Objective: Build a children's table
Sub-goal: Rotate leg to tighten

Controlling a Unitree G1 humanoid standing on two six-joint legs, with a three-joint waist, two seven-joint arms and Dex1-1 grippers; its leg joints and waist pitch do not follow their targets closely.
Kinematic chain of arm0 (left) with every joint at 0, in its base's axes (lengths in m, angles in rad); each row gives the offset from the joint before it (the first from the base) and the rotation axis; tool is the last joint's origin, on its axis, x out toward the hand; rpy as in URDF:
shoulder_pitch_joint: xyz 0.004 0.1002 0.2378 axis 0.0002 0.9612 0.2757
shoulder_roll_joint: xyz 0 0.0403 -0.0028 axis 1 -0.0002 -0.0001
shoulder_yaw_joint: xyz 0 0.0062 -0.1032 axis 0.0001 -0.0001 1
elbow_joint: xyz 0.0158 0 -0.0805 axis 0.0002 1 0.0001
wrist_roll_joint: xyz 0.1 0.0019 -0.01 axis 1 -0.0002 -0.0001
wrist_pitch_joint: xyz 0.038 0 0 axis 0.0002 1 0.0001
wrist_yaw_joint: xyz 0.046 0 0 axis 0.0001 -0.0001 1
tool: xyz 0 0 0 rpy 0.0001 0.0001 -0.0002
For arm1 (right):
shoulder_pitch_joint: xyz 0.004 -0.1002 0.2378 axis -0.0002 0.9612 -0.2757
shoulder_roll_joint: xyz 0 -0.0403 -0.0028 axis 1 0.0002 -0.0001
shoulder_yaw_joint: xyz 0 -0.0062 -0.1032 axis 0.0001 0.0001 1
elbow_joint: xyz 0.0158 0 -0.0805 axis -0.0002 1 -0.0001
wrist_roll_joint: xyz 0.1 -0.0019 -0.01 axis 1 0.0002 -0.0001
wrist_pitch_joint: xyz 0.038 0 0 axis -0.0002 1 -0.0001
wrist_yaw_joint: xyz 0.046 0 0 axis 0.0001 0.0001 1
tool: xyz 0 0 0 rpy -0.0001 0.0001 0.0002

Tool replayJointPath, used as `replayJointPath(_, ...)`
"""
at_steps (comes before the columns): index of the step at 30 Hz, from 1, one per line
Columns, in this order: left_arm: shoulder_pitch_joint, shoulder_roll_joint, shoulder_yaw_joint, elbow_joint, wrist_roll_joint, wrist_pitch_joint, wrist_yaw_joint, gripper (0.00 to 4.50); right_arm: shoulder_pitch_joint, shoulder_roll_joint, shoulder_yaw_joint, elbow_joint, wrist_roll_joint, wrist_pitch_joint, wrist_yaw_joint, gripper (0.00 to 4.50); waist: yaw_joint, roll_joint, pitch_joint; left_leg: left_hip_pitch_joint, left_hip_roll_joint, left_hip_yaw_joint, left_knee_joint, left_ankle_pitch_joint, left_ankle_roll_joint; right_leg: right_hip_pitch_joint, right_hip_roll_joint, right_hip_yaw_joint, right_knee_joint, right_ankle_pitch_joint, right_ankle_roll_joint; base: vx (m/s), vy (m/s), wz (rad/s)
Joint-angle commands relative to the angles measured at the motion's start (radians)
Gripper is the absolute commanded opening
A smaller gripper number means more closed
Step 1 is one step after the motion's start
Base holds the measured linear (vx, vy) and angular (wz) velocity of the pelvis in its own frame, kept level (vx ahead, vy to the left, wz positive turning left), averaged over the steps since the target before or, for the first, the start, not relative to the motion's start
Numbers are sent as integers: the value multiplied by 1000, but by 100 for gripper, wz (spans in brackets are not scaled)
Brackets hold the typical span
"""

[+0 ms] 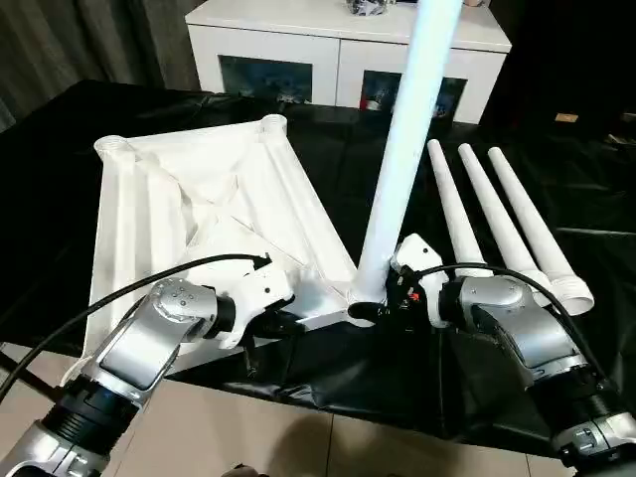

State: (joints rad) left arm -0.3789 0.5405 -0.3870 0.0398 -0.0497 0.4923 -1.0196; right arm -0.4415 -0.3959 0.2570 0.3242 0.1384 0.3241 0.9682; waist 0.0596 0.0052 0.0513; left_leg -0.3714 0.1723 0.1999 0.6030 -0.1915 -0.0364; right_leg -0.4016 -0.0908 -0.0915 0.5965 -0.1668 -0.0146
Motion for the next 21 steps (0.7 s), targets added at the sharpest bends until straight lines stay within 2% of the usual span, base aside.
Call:
replayJointPath(1, 5, -2, -5, -44, -28, -9, -33, 0, 2, 5, -22, 4, 23, 6, 11, 274, -2, 2, -66, 17, 63, -31, -75, -201, 21, 49, -64, 60, -57, -191, -232, 0, 0, 0)
replayJointPath(5, 6, -15, 0, -38, -30, -5, -19, 0, 9, 19, -33, 11, 33, 16, 1, 273, -2, 2, -66, 17, 62, -30, -74, -194, 23, 49, -65, 60, -57, -185, -235, 0, 0, 0)
replayJointPath(8, -11, -95, 17, 23, -6, 12, 95, 0, 26, 80, -48, 19, 42, 30, -72, 273, -2, -1, -65, 16, 63, -30, -75, -200, 22, 49, -66, 60, -59, -204, -231, 0, 0, 0)
replayJointPath(10, -26, -157, 29, 71, 11, 20, 176, 0, 27, 145, -74, 46, 30, 22, -192, 273, -3, -3, -61, 20, 62, -30, -76, -233, 5, 45, -67, 60, -68, -268, -220, 0, 0, 0)
replayJointPath(11, -42, -215, 37, 119, 28, 33, 255, 0, 25, 207, -102, 76, 21, 22, -306, 272, -9, -3, -59, 20, 61, -33, -79, -259, -16, 42, -68, 59, -76, -332, -196, 0, 0, 0)
replayJointPath(12, -42, -215, 37, 119, 28, 33, 255, 0, 25, 207, -102, 76, 21, 22, -306, 272, -9, -3, -59, 20, 61, -33, -79, -259, -16, 42, -68, 59, -76, -332, -196, 0, 0, 0)
replayJointPath(13, -52, -245, 35, 144, 41, 38, 293, 0, 22, 242, -119, 95, 12, 18, -380, 272, -9, -5, -60, 22, 60, -37, -80, -279, -24, 44, -70, 56, -81, -374, -177, 0, 0, 0)
replayJointPath(16, -84, -334, 43, 219, 70, 57, 407, 0, 2, 333, -168, 164, -18, -1, -594, 272, -16, -2, -55, 27, 55, -38, -81, -320, -29, 34, -70, 55, -96, -462, -138, 0, 0, 0)
replayJointPath(17, -98, -367, 52, 250, 78, 64, 454, 0, -8, 360, -181, 189, -27, -11, -657, 272, -18, 2, -54, 30, 54, -40, -81, -339, -34, 32, -70, 51, -102, -499, -122, 0, 0, 0)
replayJointPath(18, -103, -379, 56, 262, 82, 67, 473, 0, -13, 370, -187, 199, -32, -16, -685, 272, -21, 0, -54, 33, 54, -38, -80, -349, -34, 28, -69, 51, -106, -515, -115, 0, 0, 0)
replayJointPath(19, -133, -432, 73, 326, 103, 74, 568, 0, -41, 417, -218, 251, -52, -47, -824, 272, -26, 5, -49, 42, 52, -39, -79, -387, -41, 16, -68, 47, -117, -565, -98, 0, 0, 0)
replayJointPath(20, -156, -456, 78, 372, 126, 64, 632, 0, -66, 448, -237, 288, -53, -73, -879, 272, -27, 4, -52, 46, 50, -43, -78, -410, -41, 19, -67, 41, -121, -585, -79, 0, 0, 0)
replayJointPath(21, -166, -464, 78, 392, 137, 58, 655, 0, -78, 462, -243, 304, -53, -84, -897, 272, -27, 4, -52, 46, 50, -43, -78, -410, -41, 19, -67, 41, -121, -585, -79, 0, 0, 0)
